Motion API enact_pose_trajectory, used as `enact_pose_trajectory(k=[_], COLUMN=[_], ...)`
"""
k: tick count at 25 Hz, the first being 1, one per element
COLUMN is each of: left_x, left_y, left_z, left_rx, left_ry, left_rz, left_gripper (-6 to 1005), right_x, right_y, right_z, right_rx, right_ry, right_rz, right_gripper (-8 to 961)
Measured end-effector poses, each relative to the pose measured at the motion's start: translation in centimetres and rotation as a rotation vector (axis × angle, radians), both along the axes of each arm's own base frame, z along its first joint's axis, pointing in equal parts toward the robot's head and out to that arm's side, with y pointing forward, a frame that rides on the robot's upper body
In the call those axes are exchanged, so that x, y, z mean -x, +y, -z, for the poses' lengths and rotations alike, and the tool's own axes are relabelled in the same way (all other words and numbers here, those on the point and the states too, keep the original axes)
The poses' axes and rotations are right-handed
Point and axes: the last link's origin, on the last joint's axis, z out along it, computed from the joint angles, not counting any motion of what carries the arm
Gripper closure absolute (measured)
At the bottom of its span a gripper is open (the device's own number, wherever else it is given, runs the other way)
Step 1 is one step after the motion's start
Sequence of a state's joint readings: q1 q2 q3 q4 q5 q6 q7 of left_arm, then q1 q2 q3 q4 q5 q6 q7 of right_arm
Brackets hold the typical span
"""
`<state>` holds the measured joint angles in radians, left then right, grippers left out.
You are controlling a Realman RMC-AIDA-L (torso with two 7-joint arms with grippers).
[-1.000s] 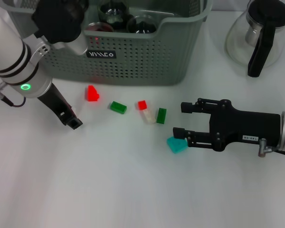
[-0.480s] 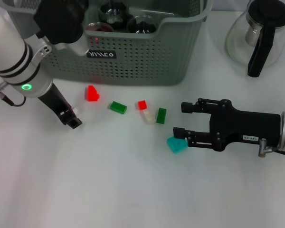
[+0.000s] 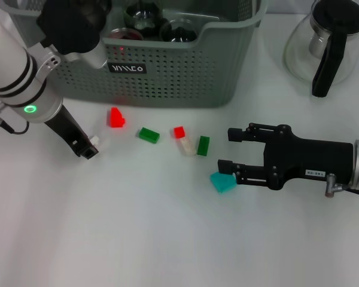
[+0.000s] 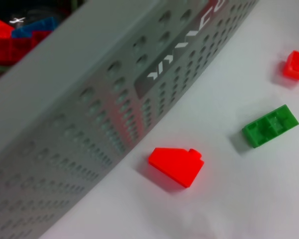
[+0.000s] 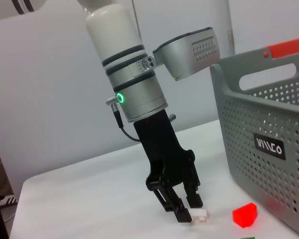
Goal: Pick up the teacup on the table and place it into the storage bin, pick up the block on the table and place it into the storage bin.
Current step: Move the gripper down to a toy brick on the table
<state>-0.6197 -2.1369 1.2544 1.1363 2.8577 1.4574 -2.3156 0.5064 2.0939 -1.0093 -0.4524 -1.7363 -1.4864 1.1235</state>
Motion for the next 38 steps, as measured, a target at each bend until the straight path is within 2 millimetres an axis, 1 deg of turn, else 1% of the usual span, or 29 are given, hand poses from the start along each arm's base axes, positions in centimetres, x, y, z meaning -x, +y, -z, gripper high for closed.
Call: enact_pose_trajectory(k=[9, 27, 32, 38], left_x=[0.3, 0.44, 0.67, 0.75], left_y=[0.01, 0.36, 0.44, 0.37], left_z=[0.45, 0.18, 0.12, -0.23], left_rx=[0.008, -0.011, -0.009, -0.008], left_ry=[0.001, 0.006, 0.008, 0.008], left_rz=[-0.01, -0.009, -0.021, -0.033], left_gripper=[609, 661, 871, 883], right_x=[-0.06, 0.0, 0.04, 0.03], right_y=[-0.05, 0.0, 0.03, 0.02], right_z=[0.0, 0.01, 0.01, 0.01], right_rx=[0.001, 0.003, 0.003, 0.004], right_ry=[0.0, 0.0, 0.0, 0.0], right_rz=[0.002, 0.002, 0.001, 0.003], right_gripper=[208, 208, 208, 209])
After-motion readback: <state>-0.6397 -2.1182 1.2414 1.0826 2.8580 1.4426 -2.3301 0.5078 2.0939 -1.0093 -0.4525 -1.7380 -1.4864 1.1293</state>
